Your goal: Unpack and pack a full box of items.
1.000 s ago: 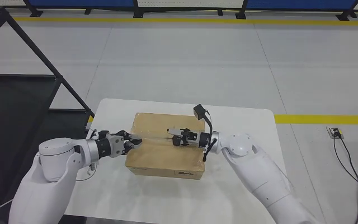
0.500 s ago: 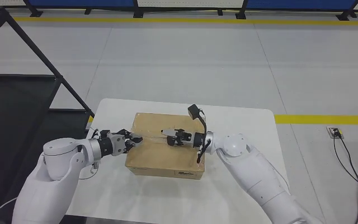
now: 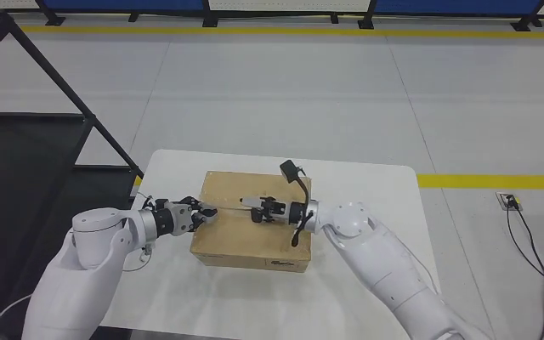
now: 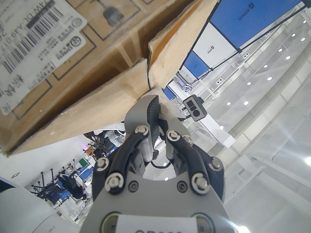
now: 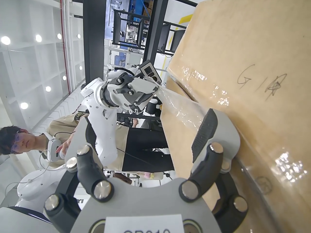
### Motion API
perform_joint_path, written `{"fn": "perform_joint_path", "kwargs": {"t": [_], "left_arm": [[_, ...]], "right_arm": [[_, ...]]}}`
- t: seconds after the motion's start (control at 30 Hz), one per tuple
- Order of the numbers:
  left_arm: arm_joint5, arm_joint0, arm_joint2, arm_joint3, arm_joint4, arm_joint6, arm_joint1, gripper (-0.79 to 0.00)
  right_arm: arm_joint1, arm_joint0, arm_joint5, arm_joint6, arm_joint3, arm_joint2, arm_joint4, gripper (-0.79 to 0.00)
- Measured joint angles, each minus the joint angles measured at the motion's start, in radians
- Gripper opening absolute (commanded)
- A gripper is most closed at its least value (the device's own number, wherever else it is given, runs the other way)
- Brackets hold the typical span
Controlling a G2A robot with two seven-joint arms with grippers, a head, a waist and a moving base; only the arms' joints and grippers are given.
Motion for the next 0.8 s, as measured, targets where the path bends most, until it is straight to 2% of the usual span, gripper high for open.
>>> {"fn": "perform_joint_path", "kwargs": {"t": [0.27, 0.33, 0.6, 0.8], "left_arm": [[-0.002, -0.009, 0.005, 0.013, -0.001, -0.001, 0.004, -0.545], [-0.001, -0.011, 0.002, 0.015, -0.003, -0.002, 0.006, -0.517], [-0.009, -0.007, -0.017, 0.016, -0.021, -0.001, 0.013, -0.517], [-0.021, 0.014, -0.061, 0.010, -0.034, -0.001, 0.023, -0.529]], "right_arm": [[-0.015, 0.016, 0.005, 0.008, 0.040, -0.003, 0.022, 0.000], [-0.018, 0.020, 0.009, 0.013, 0.051, -0.003, 0.028, 0.000], [-0.028, 0.033, 0.013, 0.022, 0.073, -0.003, 0.031, 0.000], [-0.034, 0.039, 0.029, 0.027, 0.076, -0.001, 0.026, 0.000]]}}
